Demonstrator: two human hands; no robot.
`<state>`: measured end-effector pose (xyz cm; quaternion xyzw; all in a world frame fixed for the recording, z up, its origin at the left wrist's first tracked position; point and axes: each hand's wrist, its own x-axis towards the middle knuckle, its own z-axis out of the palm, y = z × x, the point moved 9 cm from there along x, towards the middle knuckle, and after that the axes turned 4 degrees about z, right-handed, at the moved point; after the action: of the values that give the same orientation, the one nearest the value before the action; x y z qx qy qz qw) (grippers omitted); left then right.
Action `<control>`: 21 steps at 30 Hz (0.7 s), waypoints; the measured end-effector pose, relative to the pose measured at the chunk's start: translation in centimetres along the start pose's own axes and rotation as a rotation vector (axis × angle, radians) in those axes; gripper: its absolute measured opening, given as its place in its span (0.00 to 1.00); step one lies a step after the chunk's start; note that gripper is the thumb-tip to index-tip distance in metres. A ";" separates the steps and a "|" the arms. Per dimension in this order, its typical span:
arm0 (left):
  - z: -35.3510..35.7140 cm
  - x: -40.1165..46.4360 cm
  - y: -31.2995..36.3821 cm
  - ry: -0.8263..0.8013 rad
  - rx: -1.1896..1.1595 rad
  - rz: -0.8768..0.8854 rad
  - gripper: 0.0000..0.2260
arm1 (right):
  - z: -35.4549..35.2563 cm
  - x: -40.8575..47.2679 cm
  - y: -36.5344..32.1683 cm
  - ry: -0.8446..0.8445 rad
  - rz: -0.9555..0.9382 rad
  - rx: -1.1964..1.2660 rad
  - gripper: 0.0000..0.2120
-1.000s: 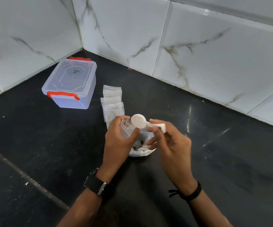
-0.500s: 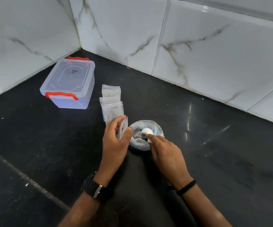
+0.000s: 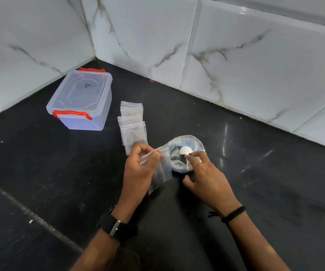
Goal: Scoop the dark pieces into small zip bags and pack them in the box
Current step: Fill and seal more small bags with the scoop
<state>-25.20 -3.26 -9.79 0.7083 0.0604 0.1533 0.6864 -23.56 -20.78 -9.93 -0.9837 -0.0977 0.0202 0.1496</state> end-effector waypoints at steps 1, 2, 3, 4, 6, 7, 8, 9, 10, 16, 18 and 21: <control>0.2 -0.1 0.2 -0.019 -0.016 -0.004 0.04 | -0.8 -0.2 -0.4 0.050 -0.024 0.034 0.22; 0.4 -0.1 0.4 -0.041 -0.028 -0.006 0.03 | -1.7 -0.3 -0.8 0.104 -0.049 0.096 0.22; 0.6 -0.2 0.5 -0.063 -0.037 -0.009 0.03 | -2.6 -0.4 -1.1 0.145 -0.067 0.188 0.21; 0.9 -0.3 0.7 -0.081 -0.056 -0.016 0.03 | -3.3 -0.4 -1.3 0.169 -0.075 0.305 0.20; 1.3 -0.4 0.8 -0.113 -0.098 -0.038 0.02 | -4.1 -0.5 -1.5 0.179 -0.057 0.553 0.16; 1.4 -0.5 0.7 -0.132 -0.108 -0.050 0.01 | -4.2 -0.5 -1.6 0.171 -0.034 0.656 0.13; 1.7 -0.5 0.6 -0.150 -0.119 -0.066 0.01 | -4.2 -0.4 -1.6 0.159 -0.012 0.735 0.10; 1.8 -0.6 0.5 -0.165 -0.133 -0.085 0.01 | -4.1 -0.4 -1.7 0.146 0.003 0.792 0.07; 1.8 -0.6 0.4 -0.168 -0.145 -0.100 0.03 | -4.0 -0.3 -1.7 0.130 0.010 0.837 0.04; 1.2 -0.5 -0.4 -0.156 -0.153 -0.133 0.11 | -2.8 -0.3 -1.5 0.025 0.063 1.074 0.05; 1.2 -0.5 -0.6 -0.159 -0.164 -0.139 0.11 | -2.7 -0.3 -1.4 0.021 0.070 1.107 0.07; 1.4 -0.4 -0.6 -0.171 -0.191 -0.148 0.12 | -2.7 -0.2 -1.1 0.025 0.068 1.163 0.04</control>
<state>-25.12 -4.66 -10.47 0.6438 0.0387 0.0463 0.7628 -23.74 -20.56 -7.03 -0.7428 -0.0369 0.0635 0.6655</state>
